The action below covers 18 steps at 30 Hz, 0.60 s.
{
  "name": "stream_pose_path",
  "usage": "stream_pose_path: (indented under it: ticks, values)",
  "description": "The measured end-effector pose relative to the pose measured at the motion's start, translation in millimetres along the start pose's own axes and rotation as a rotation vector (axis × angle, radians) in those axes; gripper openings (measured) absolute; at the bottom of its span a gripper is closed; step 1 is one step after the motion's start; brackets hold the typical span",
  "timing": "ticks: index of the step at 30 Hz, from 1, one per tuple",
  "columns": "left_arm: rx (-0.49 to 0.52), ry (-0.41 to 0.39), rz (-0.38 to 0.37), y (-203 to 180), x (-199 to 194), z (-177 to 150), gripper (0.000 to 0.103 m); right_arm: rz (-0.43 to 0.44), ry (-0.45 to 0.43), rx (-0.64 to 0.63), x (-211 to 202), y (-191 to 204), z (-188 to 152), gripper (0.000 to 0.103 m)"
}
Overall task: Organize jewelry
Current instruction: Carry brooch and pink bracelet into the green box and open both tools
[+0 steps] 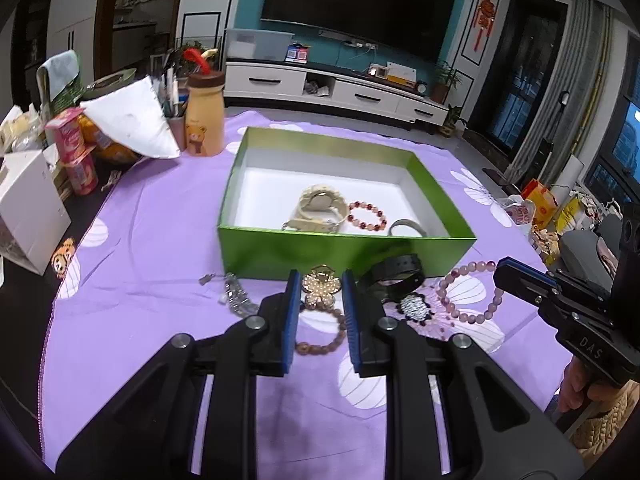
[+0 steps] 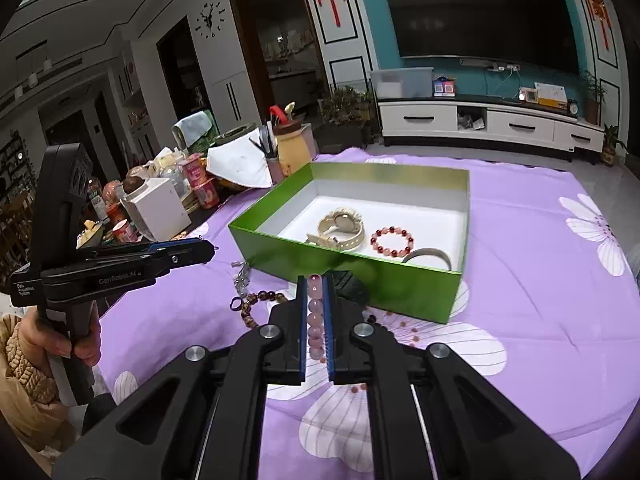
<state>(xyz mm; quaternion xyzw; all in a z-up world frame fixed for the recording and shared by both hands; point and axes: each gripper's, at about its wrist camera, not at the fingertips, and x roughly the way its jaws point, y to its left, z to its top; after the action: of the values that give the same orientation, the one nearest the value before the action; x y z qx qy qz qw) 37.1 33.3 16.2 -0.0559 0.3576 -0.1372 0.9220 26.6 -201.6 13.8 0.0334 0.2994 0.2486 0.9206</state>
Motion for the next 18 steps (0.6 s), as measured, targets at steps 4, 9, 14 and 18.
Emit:
stream_pose_path:
  ticks: [4, 9, 14, 18]
  values:
    - [0.017, -0.006, -0.007, -12, -3, 6, 0.020, -0.007, -0.023, 0.008, -9, -6, 3, 0.007]
    - [0.036, -0.011, -0.011, -24, -6, 14, 0.020, -0.014, -0.056, 0.018, -19, -13, 8, 0.007]
    - [0.049, -0.016, -0.018, -34, -7, 21, 0.020, -0.017, -0.083, 0.017, -24, -17, 15, 0.007]
    - [0.060, -0.026, -0.022, -40, -7, 28, 0.020, -0.021, -0.105, 0.012, -29, -19, 20, 0.007]
